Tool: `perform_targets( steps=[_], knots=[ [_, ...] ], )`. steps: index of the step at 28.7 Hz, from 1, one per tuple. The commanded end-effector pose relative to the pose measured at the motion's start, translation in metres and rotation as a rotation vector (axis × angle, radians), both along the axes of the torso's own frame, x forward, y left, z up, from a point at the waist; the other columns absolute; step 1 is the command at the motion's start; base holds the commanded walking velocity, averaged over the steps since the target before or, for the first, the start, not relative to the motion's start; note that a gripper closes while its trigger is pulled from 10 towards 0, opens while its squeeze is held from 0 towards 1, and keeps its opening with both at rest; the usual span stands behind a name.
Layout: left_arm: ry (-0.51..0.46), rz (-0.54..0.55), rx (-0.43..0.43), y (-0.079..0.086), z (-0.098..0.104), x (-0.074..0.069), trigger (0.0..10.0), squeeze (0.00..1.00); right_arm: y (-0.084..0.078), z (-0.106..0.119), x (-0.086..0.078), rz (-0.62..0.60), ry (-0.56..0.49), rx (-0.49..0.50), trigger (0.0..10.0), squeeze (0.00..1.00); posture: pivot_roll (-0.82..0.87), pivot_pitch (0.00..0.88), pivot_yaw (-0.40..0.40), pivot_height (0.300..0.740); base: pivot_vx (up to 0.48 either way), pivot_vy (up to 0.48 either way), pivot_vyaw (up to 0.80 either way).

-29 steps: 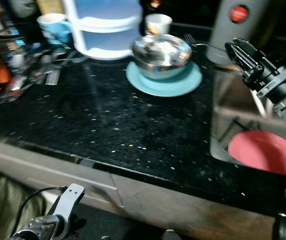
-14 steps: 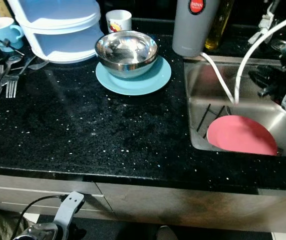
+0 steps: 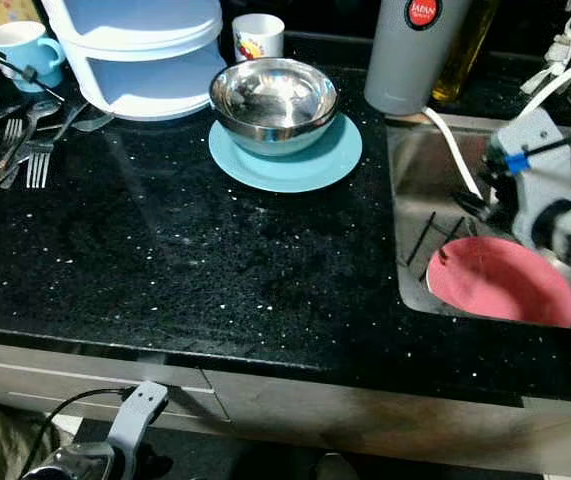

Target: Kitchen organization

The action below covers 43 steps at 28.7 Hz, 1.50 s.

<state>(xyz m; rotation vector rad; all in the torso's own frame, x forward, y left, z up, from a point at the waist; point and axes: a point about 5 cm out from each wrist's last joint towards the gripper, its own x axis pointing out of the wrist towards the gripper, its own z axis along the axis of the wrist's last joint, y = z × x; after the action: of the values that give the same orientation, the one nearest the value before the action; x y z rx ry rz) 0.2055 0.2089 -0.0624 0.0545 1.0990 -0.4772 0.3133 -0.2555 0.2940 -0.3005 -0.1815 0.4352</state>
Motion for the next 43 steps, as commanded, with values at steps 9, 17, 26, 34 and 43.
perform_targets(
  steps=[9, 17, 26, 34, 43],
  knots=[
    [-0.014, -0.011, 0.003, 0.0, 0.001, 0.002, 10.0, 0.0, 0.027, 0.051, -0.003, 0.132, -0.317, 0.377, 10.0, 0.0, 0.01, 0.14, 0.005, 0.74, 0.0, 0.0, 0.32],
    [-0.016, -0.018, 0.009, 0.0, 0.001, 0.002, 10.0, 0.0, 0.07, 0.039, 0.002, 0.257, -0.283, 0.203, 10.0, 0.0, 0.02, 0.114, 0.003, 0.74, 0.0, 0.0, 0.8],
    [-0.029, -0.015, 0.011, 0.001, 0.003, 0.005, 10.0, 0.0, 0.108, 0.011, 0.017, 0.21, -0.211, -0.318, 10.0, 0.0, 0.02, 0.121, 0.007, 0.74, 0.0, 0.0, 0.66],
    [-0.035, -0.016, 0.01, 0.002, 0.003, 0.005, 10.0, 0.0, 0.1, 0.033, 0.027, 0.106, -0.249, -0.449, 10.0, 0.0, 0.02, 0.122, 0.013, 0.74, 0.0, 0.0, 0.0],
    [-0.034, -0.02, 0.01, 0.002, 0.004, 0.006, 10.0, 0.0, 0.091, 0.005, 0.029, 0.081, -0.05, -0.624, 10.0, 0.0, 0.01, 0.124, 0.017, 0.74, 0.0, 0.0, 0.0]
  ],
)
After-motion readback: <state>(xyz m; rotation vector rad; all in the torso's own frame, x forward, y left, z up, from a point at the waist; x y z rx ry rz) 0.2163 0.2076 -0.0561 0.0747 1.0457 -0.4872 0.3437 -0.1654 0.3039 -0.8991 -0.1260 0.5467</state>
